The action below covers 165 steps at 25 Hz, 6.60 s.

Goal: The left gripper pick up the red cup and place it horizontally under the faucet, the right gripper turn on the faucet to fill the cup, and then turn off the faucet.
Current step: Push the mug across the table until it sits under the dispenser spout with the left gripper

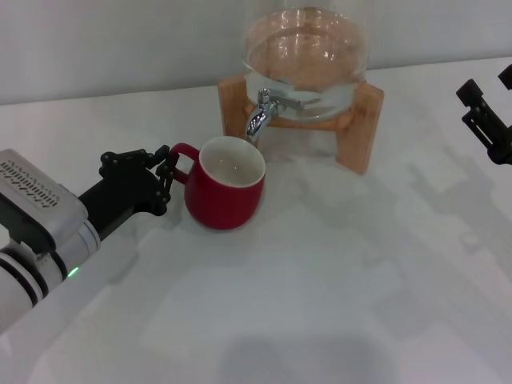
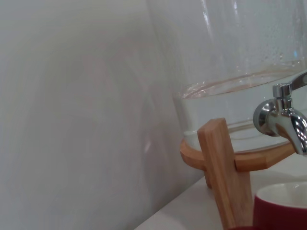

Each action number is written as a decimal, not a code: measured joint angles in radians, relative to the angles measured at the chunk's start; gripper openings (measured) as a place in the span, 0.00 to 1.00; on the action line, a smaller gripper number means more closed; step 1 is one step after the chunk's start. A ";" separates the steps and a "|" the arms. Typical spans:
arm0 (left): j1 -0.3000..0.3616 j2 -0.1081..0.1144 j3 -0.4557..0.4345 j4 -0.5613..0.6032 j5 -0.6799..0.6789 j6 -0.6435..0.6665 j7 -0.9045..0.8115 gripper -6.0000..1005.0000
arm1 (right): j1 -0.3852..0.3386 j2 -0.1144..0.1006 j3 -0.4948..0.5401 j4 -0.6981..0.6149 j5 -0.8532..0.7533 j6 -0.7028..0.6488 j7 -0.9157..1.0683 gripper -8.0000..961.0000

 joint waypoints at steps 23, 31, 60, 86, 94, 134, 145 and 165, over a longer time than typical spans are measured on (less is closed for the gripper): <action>-0.023 0.001 0.000 0.000 0.005 -0.029 0.000 0.06 | 0.003 0.000 0.000 -0.005 0.000 0.007 0.000 0.82; -0.024 0.000 0.000 0.000 0.033 -0.029 -0.011 0.06 | 0.005 0.000 0.000 -0.005 0.000 0.003 0.000 0.82; -0.029 -0.001 -0.002 0.008 0.067 -0.087 -0.003 0.15 | 0.007 0.000 0.000 -0.006 -0.009 -0.002 0.007 0.82; -0.052 0.000 0.000 0.009 0.081 -0.109 -0.007 0.37 | 0.014 0.000 0.000 -0.017 -0.009 -0.001 0.008 0.82; -0.052 0.001 -0.010 0.009 0.076 -0.109 -0.005 0.50 | 0.019 -0.001 0.003 -0.017 -0.009 0.001 0.008 0.82; -0.069 -0.001 -0.014 0.014 0.073 -0.108 0.036 0.70 | 0.015 -0.002 0.005 -0.017 -0.009 -0.002 0.009 0.82; -0.052 -0.001 -0.014 0.037 0.071 -0.104 0.065 0.69 | 0.005 -0.002 0.009 -0.017 -0.009 -0.006 0.009 0.82; 0.043 0.000 -0.121 0.092 0.070 -0.097 0.141 0.69 | 0.006 -0.003 0.008 -0.015 -0.009 -0.006 0.009 0.82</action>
